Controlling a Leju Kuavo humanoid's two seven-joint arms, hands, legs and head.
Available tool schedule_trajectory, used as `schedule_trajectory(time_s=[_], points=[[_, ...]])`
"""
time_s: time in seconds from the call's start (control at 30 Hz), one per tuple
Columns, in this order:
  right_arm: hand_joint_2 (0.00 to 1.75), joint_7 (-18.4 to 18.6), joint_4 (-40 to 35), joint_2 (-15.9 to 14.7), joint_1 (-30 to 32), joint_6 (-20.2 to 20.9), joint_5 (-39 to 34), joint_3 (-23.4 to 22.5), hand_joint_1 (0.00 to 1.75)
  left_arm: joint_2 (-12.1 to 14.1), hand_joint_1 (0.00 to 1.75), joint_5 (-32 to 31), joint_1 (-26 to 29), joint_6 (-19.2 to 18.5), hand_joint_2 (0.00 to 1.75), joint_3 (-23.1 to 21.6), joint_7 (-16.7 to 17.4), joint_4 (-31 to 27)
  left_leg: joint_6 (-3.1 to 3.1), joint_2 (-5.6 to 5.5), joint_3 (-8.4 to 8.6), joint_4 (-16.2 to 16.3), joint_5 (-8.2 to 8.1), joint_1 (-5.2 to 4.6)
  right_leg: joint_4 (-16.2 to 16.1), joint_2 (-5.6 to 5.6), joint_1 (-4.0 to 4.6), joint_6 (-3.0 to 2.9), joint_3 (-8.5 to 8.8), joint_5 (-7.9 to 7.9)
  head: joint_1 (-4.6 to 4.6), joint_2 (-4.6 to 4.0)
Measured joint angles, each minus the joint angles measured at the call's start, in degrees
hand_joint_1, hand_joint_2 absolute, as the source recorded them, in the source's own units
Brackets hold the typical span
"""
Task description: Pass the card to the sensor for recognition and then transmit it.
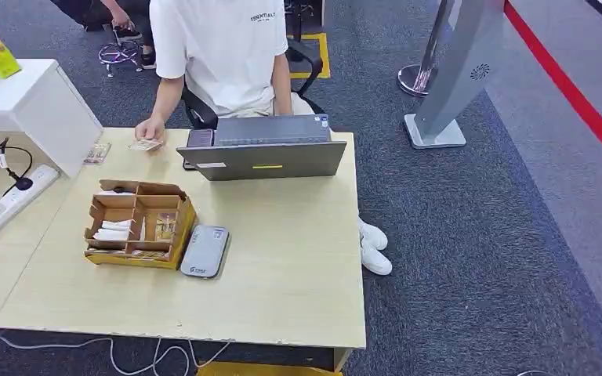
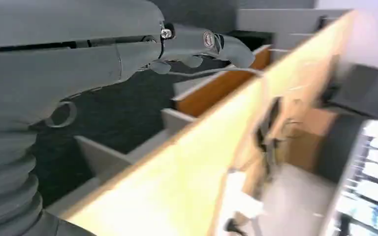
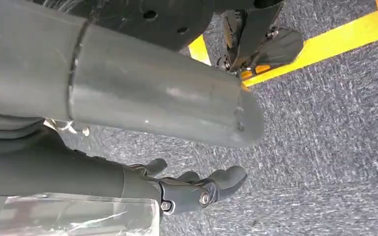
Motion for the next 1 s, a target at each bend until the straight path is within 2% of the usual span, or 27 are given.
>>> schedule_trajectory(time_s=[0.1, 0.2, 0.37, 0.63, 1.0], points=[[0.0, -0.1, 0.1, 0.0, 0.0, 0.3, 1.2, 0.1, 0.0, 0.0, 0.0, -1.8, -1.1, -2.5, 1.75, 3.1, -0.4, -4.8, 0.0, 0.01, 0.01, 0.0, 0.0, 0.0, 0.0, 0.01, 0.0, 0.0, 0.01, 0.0, 0.0, 0.0], [0.0, -0.2, 0.1, 0.0, -0.1, 0.9, 2.3, 0.5, 0.0, 0.1, 0.0, -5.3, -1.3, -3.8, 1.75, 3.9, -0.5, -9.4, 0.0, -0.01, 0.01, 0.0, 0.0, 0.0, 0.0, 0.0, 0.0, 0.0, 0.03, 0.0, 0.0, 0.0], [0.0, 0.0, 0.1, 0.0, -0.2, 1.6, 4.1, 1.1, 0.0, 1.9, 0.0, -14.5, -1.6, -2.5, 1.75, 3.9, -0.5, -13.2, 0.0, 0.0, 0.03, 0.0, 0.0, 0.0, 0.0, 0.0, 0.0, 0.0, 0.0, 0.0, 0.0, 0.0], [0.0, 0.3, 0.1, -0.3, -0.4, 3.4, 6.1, 2.4, 0.0, 7.0, 0.0, -29.0, -4.3, 1.6, 1.75, 3.0, 3.2, -13.5, -0.01, 0.03, 0.04, 0.0, 0.01, 0.04, 0.0, 0.04, 0.02, 0.0, -0.05, 0.0, 0.0, 0.0], [0.0, 0.6, 0.1, -0.6, -0.8, 5.4, 8.5, 3.9, 0.0, 14.5, 0.0, -47.2, -10.4, 6.3, 1.75, -3.7, 10.4, -9.4, -0.04, 0.06, 0.04, 0.0, 0.04, 0.04, 0.0, 0.09, 0.02, -0.05, -0.08, 0.05, 0.0, 0.0]])
